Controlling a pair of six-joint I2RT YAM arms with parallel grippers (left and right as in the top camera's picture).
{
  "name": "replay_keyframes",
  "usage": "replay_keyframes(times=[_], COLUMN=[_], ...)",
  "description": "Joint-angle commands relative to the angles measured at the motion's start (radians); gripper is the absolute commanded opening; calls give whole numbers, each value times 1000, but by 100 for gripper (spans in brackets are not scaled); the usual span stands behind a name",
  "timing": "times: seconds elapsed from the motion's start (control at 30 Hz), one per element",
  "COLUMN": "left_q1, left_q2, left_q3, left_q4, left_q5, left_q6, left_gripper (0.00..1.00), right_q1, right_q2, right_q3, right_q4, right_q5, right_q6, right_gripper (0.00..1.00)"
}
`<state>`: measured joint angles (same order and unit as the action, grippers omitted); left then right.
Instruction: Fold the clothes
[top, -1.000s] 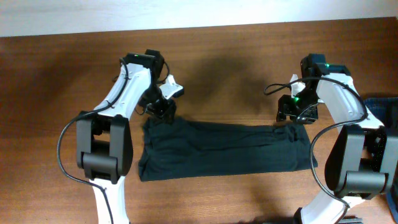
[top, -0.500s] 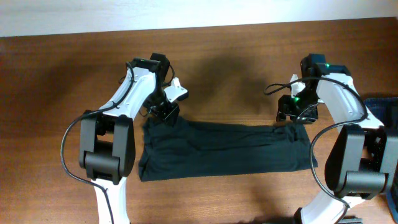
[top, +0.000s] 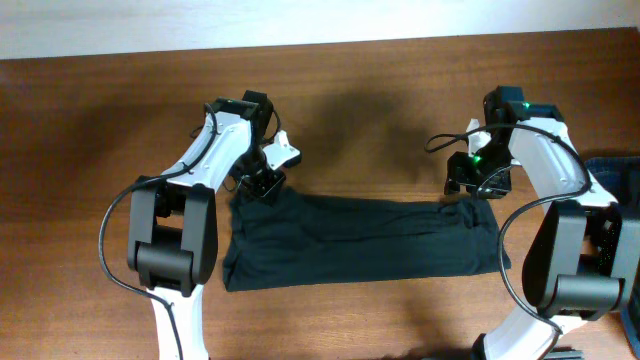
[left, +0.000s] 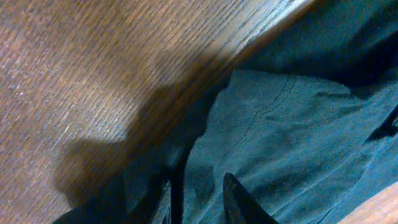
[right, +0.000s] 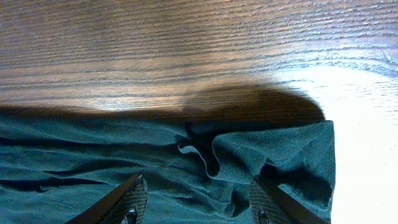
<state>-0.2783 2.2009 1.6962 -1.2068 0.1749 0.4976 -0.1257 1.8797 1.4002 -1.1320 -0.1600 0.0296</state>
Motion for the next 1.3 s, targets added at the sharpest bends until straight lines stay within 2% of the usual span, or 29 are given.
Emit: replay_keyframes(times=[0.0,0.07,0.17,0.53,0.83,1.1,1.27], left_q1=[3,3,3,3,-6,-76,-126], left_q2=[-34,-34,-34,-63,-97,-97,-97], left_q3=[-9,-9,-9,97,92,70,69], left_q4=[-1,-2,-2,-132,-227,-293,-347], left_q5=[-7,-7,-7,48,129,129,128], left_q6=[13,13,13,12,12,-29,-33], left_gripper=[26,22,1,0,0,1,5], right_q1=[1,1,1,1,1,1,1], right_q2=[-21,-21,-21,-21,-21,-21,-21], right_q3=[-10,-10,-10,-10,-10,-10,-10], right_q4=[2,2,2,3,3,4,4], right_q5=[-8,-9,-9,-8,-8,-9,-9], right_q6=[5,5,5,5,5,5,5], right_gripper=[58,58,58,58,58,58,58])
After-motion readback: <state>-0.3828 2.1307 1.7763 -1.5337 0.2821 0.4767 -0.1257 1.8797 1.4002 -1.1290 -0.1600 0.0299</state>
